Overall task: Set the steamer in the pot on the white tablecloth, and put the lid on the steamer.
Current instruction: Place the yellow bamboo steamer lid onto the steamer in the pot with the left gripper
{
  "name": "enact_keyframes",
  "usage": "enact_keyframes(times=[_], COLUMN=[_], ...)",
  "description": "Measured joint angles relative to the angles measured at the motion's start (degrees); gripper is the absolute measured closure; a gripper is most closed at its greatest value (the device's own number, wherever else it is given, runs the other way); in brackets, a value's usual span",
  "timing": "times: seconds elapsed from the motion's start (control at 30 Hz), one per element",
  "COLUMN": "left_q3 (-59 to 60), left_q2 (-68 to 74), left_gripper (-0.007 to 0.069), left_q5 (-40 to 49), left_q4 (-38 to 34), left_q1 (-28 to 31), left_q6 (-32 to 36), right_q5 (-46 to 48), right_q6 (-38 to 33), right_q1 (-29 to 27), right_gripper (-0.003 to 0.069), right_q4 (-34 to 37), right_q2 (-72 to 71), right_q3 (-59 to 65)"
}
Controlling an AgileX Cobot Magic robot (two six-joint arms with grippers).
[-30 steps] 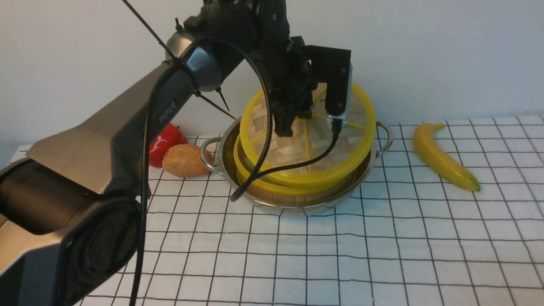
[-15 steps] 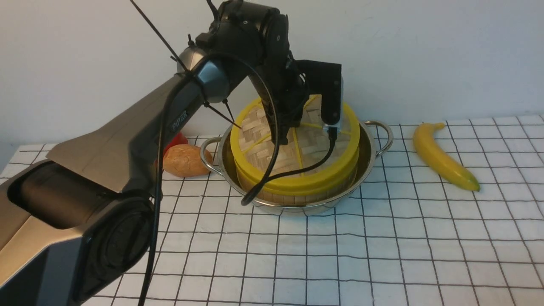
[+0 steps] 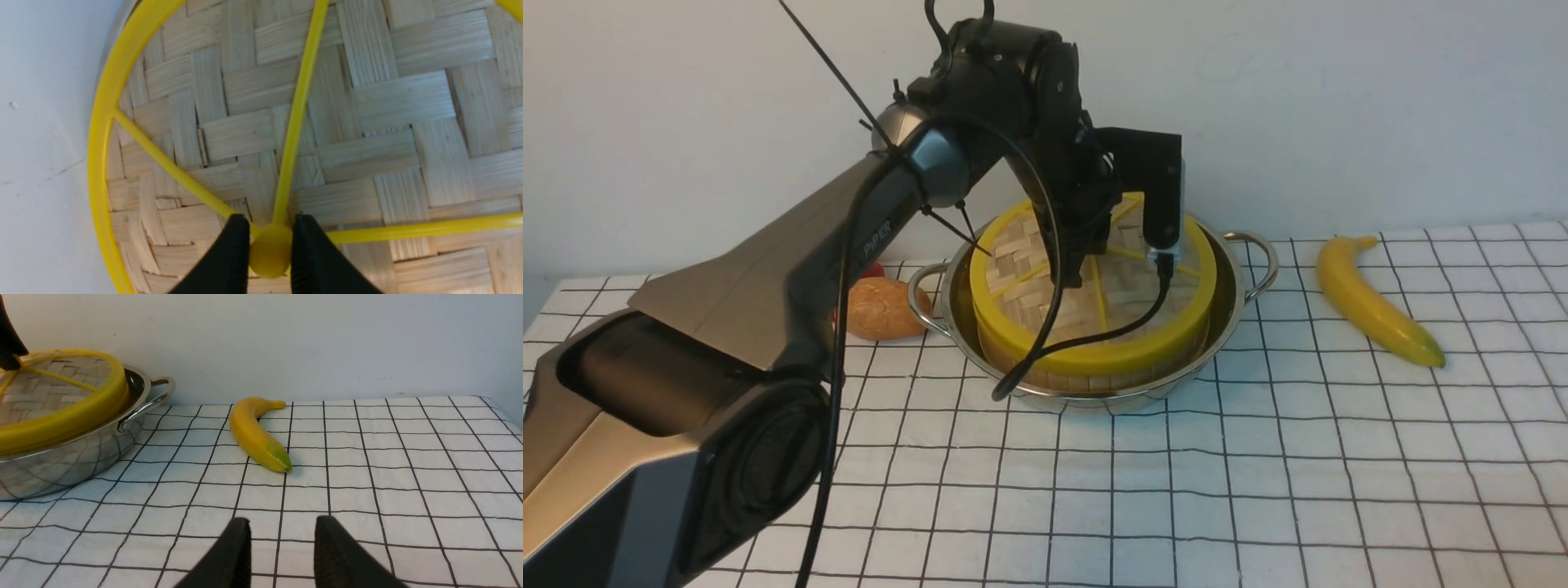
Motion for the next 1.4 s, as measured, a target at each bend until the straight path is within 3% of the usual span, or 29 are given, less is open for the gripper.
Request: enact_keyframes(times=[0.37, 0.8, 1.4], left_q3=[0.0, 0.0, -0.41], left_q2=[0.5, 0.83, 0.83], left_gripper=[0.0501, 0.0501, 0.0501], left_q5=[-1.75, -2.01, 0.26], left_q4=[-0.48, -0.89, -1.37], left_q1=[0.0, 1.02, 1.44], left_q6=[1.7, -5.93, -7.35], right_q5=[0.0, 0.0, 0.0], right_q6=[0.0, -0.02, -0.02], right_q1=[0.0, 0.0, 0.0], right_gripper=[0.0417, 0.0417, 0.0417], right_q4=[0.0, 0.0, 0.0], right_q2=[0.0, 0.0, 0.0], right_q3=[0.0, 0.0, 0.0])
